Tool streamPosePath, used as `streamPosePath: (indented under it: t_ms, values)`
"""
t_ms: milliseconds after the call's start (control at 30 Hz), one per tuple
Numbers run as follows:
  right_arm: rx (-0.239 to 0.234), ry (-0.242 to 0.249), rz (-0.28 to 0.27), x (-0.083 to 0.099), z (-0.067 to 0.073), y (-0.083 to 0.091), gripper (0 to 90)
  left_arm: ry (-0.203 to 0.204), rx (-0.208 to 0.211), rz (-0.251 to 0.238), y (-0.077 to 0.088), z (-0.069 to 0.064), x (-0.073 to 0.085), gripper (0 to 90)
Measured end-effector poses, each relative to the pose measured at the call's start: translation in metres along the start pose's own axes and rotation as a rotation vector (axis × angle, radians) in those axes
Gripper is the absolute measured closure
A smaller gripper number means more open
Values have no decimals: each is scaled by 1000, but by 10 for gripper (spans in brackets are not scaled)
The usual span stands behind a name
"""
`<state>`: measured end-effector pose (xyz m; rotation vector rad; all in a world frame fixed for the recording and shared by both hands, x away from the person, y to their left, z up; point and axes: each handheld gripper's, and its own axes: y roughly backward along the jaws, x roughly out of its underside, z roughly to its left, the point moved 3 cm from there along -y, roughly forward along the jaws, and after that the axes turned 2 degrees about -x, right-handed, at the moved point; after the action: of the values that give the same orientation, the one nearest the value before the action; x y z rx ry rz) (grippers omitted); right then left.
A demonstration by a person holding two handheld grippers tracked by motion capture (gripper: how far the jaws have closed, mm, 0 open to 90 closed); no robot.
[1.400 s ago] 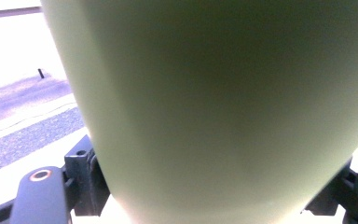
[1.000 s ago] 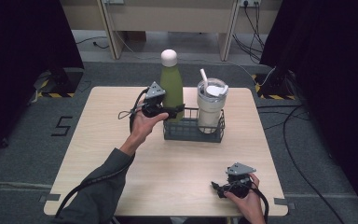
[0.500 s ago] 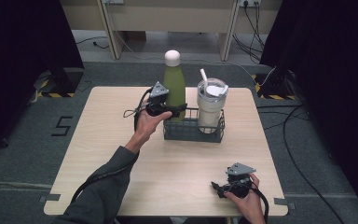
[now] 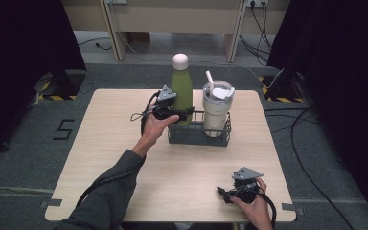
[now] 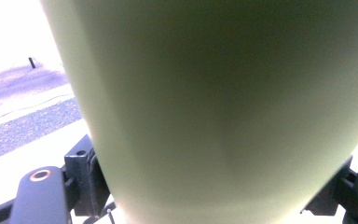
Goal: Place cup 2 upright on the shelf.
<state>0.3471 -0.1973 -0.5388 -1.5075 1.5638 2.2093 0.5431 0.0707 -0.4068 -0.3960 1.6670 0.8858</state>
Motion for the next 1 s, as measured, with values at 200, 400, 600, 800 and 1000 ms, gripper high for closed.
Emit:
streamPosePath:
  t_ms: [200,400,600,800,1000]
  values:
    - [-1,1,0,0,0,0,113,-4,-4,10,-4,2,6,205]
    - [-1,-1,1,0,0,0,113,5,-8,18,-7,5,13,205]
    - [-1,-1,1,0,0,0,113,9,-6,19,-10,6,17,205]
    - [-1,-1,1,0,0,0,112,6,-2,19,-13,4,19,205]
    - [-1,0,-1,0,1,0,112,5,0,25,-17,4,23,205]
